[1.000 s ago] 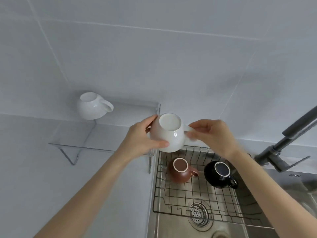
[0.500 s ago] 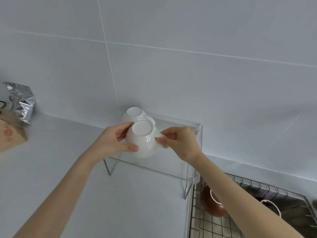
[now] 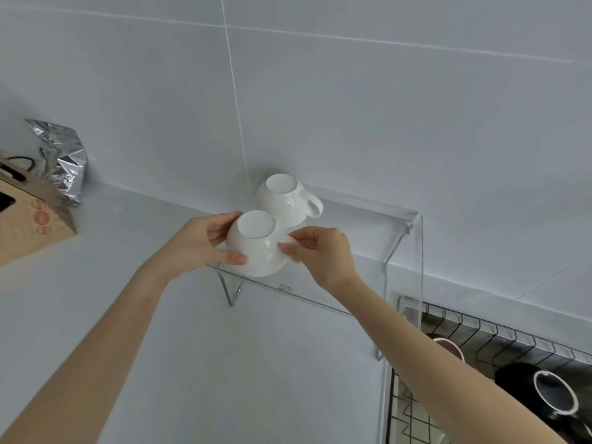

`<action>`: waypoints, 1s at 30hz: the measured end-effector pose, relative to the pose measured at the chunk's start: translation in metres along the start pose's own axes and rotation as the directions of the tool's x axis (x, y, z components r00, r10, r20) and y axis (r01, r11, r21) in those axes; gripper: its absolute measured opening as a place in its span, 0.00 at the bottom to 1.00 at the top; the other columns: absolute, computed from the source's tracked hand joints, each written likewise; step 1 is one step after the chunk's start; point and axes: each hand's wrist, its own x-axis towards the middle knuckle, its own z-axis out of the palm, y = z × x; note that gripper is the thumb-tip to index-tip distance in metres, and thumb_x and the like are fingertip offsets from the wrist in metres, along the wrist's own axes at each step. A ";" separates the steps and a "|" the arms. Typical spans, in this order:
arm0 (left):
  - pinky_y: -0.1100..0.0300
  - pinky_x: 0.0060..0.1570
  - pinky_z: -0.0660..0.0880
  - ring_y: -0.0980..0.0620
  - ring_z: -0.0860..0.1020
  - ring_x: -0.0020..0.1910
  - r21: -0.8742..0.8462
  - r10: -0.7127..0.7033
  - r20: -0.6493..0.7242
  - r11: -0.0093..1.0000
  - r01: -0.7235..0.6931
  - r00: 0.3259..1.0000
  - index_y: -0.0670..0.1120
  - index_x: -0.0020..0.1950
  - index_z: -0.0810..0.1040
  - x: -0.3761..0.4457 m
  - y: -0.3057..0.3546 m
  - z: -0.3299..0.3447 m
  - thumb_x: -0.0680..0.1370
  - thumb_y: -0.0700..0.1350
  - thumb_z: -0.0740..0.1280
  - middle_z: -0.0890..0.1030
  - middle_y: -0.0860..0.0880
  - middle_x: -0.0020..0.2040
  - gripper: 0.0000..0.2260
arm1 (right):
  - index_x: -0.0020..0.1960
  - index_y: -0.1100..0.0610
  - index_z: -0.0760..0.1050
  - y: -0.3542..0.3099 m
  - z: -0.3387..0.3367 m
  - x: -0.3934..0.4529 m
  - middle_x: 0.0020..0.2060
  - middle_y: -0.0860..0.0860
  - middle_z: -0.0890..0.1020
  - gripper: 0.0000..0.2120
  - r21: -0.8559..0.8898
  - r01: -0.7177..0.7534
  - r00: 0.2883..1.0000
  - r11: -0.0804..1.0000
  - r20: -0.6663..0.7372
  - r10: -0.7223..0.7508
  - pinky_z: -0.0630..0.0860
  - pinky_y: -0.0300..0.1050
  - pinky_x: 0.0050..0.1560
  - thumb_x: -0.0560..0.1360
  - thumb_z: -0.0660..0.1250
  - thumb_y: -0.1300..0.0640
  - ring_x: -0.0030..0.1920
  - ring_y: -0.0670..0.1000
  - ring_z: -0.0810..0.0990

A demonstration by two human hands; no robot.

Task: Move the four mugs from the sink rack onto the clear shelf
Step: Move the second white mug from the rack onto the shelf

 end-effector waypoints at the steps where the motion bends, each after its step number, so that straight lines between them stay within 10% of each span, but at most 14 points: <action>1: 0.75 0.56 0.68 0.66 0.74 0.58 -0.001 -0.007 0.003 1.000 0.007 1.000 0.45 0.66 0.70 0.001 -0.002 -0.001 0.60 0.31 0.75 0.76 0.53 0.61 0.36 | 0.41 0.54 0.81 0.001 0.002 0.000 0.29 0.43 0.80 0.05 0.008 -0.005 1.000 1.000 -0.002 0.005 0.73 0.40 0.40 0.67 0.73 0.54 0.32 0.42 0.77; 21: 0.75 0.54 0.69 0.66 0.73 0.58 0.020 -0.046 0.047 0.999 0.046 0.998 0.45 0.66 0.69 0.003 -0.005 -0.009 0.60 0.31 0.75 0.75 0.52 0.63 0.36 | 0.43 0.54 0.82 -0.002 0.009 -0.004 0.40 0.53 0.86 0.06 -0.016 -0.011 1.000 1.000 -0.022 0.010 0.79 0.52 0.49 0.67 0.72 0.54 0.41 0.49 0.82; 30: 0.68 0.56 0.70 0.56 0.73 0.61 0.230 -0.083 0.067 0.971 0.065 0.994 0.51 0.62 0.70 0.006 0.016 -0.002 0.60 0.37 0.78 0.77 0.55 0.58 0.34 | 0.65 0.52 0.69 -0.002 -0.004 -0.008 0.57 0.54 0.81 0.21 -0.173 0.084 0.985 0.981 0.162 -0.056 0.73 0.51 0.62 0.73 0.66 0.58 0.60 0.53 0.76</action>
